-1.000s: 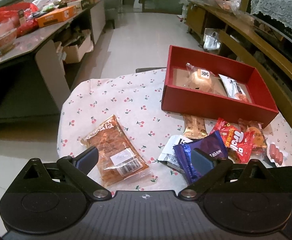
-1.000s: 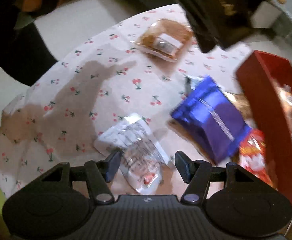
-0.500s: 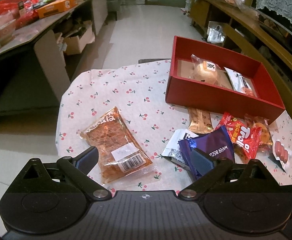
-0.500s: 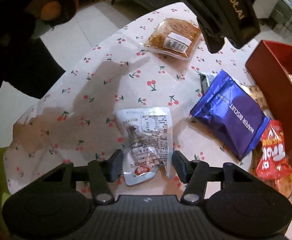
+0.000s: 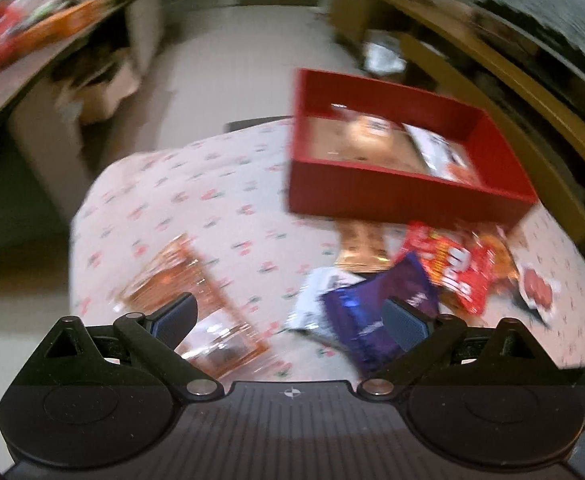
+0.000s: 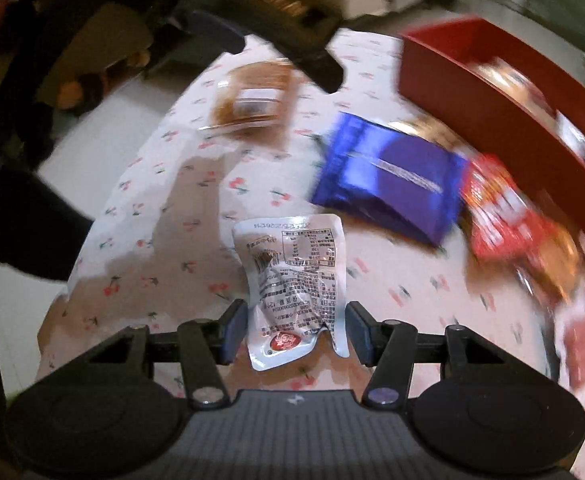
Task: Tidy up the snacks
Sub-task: 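Close the right gripper on the white printed wrapper while the left gripper grasps the orange bread bag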
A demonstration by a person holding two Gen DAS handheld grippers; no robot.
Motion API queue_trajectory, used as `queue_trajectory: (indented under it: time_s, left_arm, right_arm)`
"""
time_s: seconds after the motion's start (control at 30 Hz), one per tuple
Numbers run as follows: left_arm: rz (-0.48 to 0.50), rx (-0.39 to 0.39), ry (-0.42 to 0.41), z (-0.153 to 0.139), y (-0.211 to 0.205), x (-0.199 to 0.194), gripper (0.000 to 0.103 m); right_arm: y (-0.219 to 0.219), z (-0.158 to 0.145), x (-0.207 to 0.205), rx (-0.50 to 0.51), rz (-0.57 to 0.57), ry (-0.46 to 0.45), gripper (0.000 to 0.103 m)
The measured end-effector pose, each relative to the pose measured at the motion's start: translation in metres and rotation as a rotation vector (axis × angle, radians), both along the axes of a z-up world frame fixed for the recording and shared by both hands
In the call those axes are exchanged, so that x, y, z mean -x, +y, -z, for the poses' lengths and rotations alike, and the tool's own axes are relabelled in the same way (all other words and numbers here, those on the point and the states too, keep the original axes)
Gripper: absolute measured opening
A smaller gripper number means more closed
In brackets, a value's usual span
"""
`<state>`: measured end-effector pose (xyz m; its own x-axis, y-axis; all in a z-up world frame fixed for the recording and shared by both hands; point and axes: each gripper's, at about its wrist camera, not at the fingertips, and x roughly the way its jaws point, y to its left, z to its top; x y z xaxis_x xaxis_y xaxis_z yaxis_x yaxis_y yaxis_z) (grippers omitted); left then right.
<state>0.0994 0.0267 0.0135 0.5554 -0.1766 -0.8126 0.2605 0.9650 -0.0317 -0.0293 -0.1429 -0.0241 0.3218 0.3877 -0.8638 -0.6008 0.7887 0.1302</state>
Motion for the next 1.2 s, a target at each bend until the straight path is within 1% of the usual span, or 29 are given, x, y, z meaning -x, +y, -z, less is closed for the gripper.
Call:
queue_trajectory:
  time_s: [0.07, 0.1, 0.17, 0.2, 0.23, 0.33, 0.4, 0.47, 0.5, 0.57, 0.63, 0.7, 0.73, 0.83, 0.93, 1.03, 1.07, 1.1, 1.13, 1.2]
  left_arm:
    - [0.062, -0.014, 0.001, 0.004, -0.016, 0.001, 0.1]
    - [0.073, -0.011, 0.013, 0.007, -0.022, 0.001, 0.1]
    - [0.089, -0.014, 0.05, 0.012, -0.031, -0.002, 0.1]
    - [0.089, -0.026, 0.049, 0.011, -0.033, -0.003, 0.1]
    - [0.08, -0.033, 0.03, 0.009, -0.031, -0.004, 0.1]
    - [0.015, -0.028, 0.005, 0.004, -0.014, -0.01, 0.101]
    - [-0.073, -0.031, 0.019, 0.007, 0.003, -0.014, 0.102]
    - [-0.176, -0.025, 0.081, 0.02, 0.021, -0.02, 0.101]
    - [-0.222, -0.023, 0.116, 0.026, 0.029, -0.022, 0.099]
    - [-0.287, -0.011, 0.146, 0.034, 0.041, -0.027, 0.098]
    - [-0.31, -0.008, 0.13, 0.032, 0.046, -0.03, 0.098]
    - [-0.315, -0.025, 0.101, 0.029, 0.046, -0.034, 0.099]
    - [-0.326, -0.028, 0.102, 0.029, 0.047, -0.037, 0.099]
    - [-0.358, -0.007, 0.143, 0.037, 0.054, -0.042, 0.099]
    - [-0.404, -0.029, 0.161, 0.044, 0.056, -0.046, 0.1]
    - [-0.431, -0.012, 0.204, 0.058, 0.057, -0.052, 0.099]
    - [-0.439, 0.003, 0.232, 0.064, 0.058, -0.053, 0.094]
    - [-0.447, -0.005, 0.231, 0.067, 0.056, -0.053, 0.093]
    - [-0.446, -0.029, 0.22, 0.066, 0.053, -0.051, 0.09]
    - [-0.428, -0.041, 0.203, 0.062, 0.049, -0.046, 0.078]
  right_arm:
    - [-0.012, -0.003, 0.0, -0.011, 0.055, -0.01, 0.056]
    - [-0.018, -0.005, 0.0, -0.016, 0.08, -0.023, 0.056]
    - [-0.032, -0.009, -0.002, -0.035, 0.135, -0.036, 0.056]
    - [-0.038, -0.009, -0.003, -0.041, 0.158, -0.036, 0.056]
    - [-0.042, -0.008, -0.004, -0.044, 0.179, -0.035, 0.056]
    - [-0.054, -0.006, -0.006, -0.053, 0.211, -0.018, 0.056]
    - [-0.057, -0.005, -0.006, -0.067, 0.225, -0.009, 0.056]
    - [-0.055, -0.009, -0.008, -0.068, 0.216, -0.017, 0.056]
    - [-0.051, -0.01, -0.009, -0.067, 0.209, -0.019, 0.056]
    - [-0.041, -0.012, -0.011, -0.066, 0.191, -0.027, 0.056]
    - [-0.032, -0.014, -0.011, -0.071, 0.171, -0.036, 0.056]
    - [-0.028, -0.015, -0.011, -0.07, 0.165, -0.037, 0.056]
    - [-0.027, -0.014, -0.011, -0.069, 0.168, -0.032, 0.056]
    - [-0.028, -0.009, -0.012, -0.062, 0.176, -0.017, 0.056]
    - [-0.028, -0.009, -0.013, -0.063, 0.181, -0.014, 0.056]
    - [-0.027, -0.01, -0.014, -0.063, 0.18, -0.018, 0.056]
    - [-0.026, -0.01, -0.015, -0.061, 0.179, -0.017, 0.056]
    - [-0.026, -0.01, -0.015, -0.059, 0.179, -0.017, 0.056]
    - [-0.026, -0.009, -0.015, -0.057, 0.179, -0.016, 0.056]
    - [-0.027, -0.009, -0.015, -0.055, 0.18, -0.018, 0.056]
